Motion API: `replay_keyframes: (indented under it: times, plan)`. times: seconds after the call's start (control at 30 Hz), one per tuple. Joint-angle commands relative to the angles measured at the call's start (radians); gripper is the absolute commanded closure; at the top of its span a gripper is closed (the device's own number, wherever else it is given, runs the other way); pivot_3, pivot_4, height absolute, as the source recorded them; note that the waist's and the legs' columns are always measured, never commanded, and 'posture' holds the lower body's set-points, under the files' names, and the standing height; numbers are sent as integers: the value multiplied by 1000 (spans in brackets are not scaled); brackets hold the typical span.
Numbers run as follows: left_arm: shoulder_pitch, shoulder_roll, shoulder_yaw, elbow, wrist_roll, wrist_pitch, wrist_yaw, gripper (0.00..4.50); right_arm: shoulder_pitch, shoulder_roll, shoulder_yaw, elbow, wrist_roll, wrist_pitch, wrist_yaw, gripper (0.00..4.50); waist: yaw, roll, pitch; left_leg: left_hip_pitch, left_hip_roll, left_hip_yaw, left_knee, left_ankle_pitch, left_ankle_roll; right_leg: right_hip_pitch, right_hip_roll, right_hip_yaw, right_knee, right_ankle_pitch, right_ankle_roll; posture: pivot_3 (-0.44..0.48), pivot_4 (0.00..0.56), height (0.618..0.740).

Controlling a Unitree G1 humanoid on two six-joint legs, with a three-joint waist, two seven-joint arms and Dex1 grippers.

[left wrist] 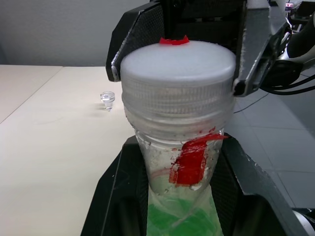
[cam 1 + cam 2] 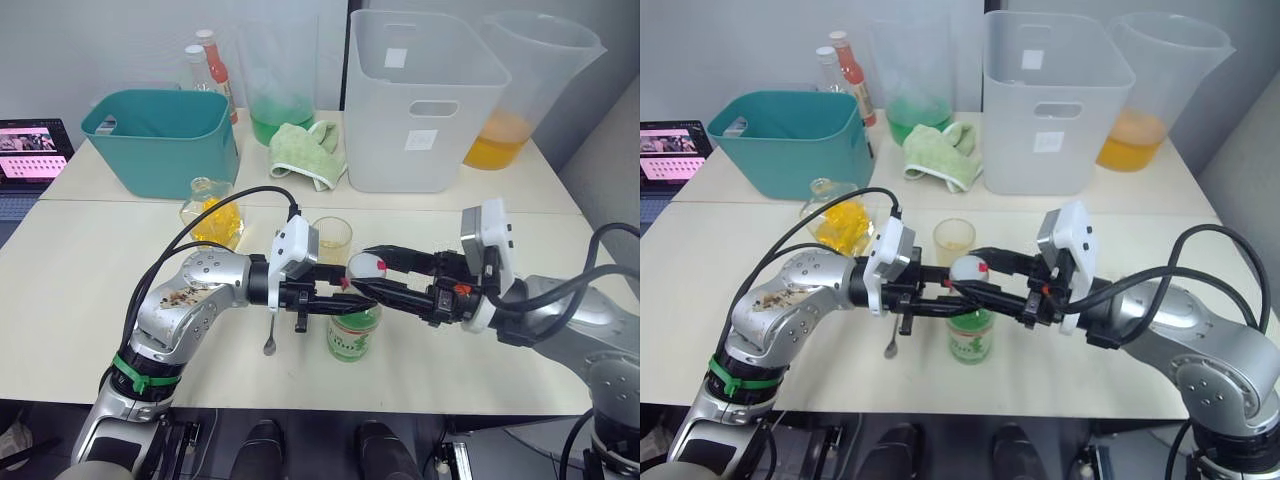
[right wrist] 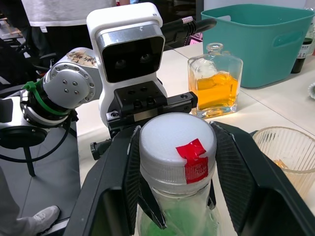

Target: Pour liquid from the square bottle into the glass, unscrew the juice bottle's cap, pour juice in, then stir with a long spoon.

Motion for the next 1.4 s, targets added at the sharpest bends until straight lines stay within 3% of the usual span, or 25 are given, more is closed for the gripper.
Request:
replay_keyframes:
  times: [0.03, 0.2, 0.33, 0.47, 0.67, 0.73, 0.9, 1.07, 1.17, 1.4]
  plan:
    - [-10, 1, 3, -23, 8, -34, -1, 3261, -32, -18, 30, 26, -25, -29, 57, 2826, 0, 0, 0, 0, 0, 0, 0, 0, 0, 0, 0, 0, 0, 0, 0, 0, 150, 740]
    - [-4, 13, 12, -38, -3, -25, 1, 3261, -100, -52, 114, 110, -111, -100, 278, 2826, -2, 0, 0, 0, 0, 0, 0, 0, 0, 0, 0, 0, 0, 0, 0, 0, 150, 740]
    - [15, 42, 29, -61, -16, -14, -2, 3261, -184, -113, 253, 237, -256, -236, 619, 2826, -4, 0, 0, 1, 0, 1, 0, 0, 0, 0, 0, 0, -1, 0, 1, 0, 150, 740]
    - [29, 76, 35, -83, -12, -17, -12, 3261, -342, -75, 344, 403, -320, -327, 867, 2827, -10, 0, 0, 1, 1, 0, 0, 0, 0, 0, 1, 0, 0, 0, 1, 0, 150, 740]
    - [29, 101, 36, -105, -26, -6, -7, 3261, -490, -19, 395, 575, -430, -414, 1022, 2827, -15, 0, 0, 1, 1, 0, -1, 0, 0, 0, 1, 0, 0, 0, 0, 0, 150, 740]
    - [32, 107, 37, -111, -24, -8, -6, 3261, -516, -14, 392, 606, -444, -412, 1041, 1721, -14, 0, 0, 0, 1, 0, -1, 0, 0, 0, 0, -1, 0, 0, 0, 0, 150, 740]
    - [35, 106, 43, -98, -26, -19, -4, 3261, -517, -32, 300, 569, -386, -323, 982, 102, -9, 0, 0, 1, 1, 0, -1, 0, 0, -1, 0, -1, 1, 1, -1, 0, 150, 740]
    - [25, 91, 30, -70, -16, -42, -9, 3261, -392, -47, 151, 365, -264, -197, 772, 47, -2, 0, 0, 0, 1, -1, -1, 0, 0, -1, 1, -1, 1, 1, -1, 0, 150, 740]
    - [21, 79, 19, -59, -11, -55, -12, 3261, -291, -20, 73, 226, -168, -101, 554, 47, -1, 0, 0, 0, 1, -1, -1, 0, 0, -1, 0, -1, 2, 1, -1, 0, 150, 740]
    - [9, 58, 7, -39, -6, -62, -26, 3261, -126, -17, 17, 75, -135, -36, 278, 47, -1, 0, 0, 1, 0, 0, 0, 0, 0, 0, 0, 0, 2, 0, 0, 0, 150, 740]
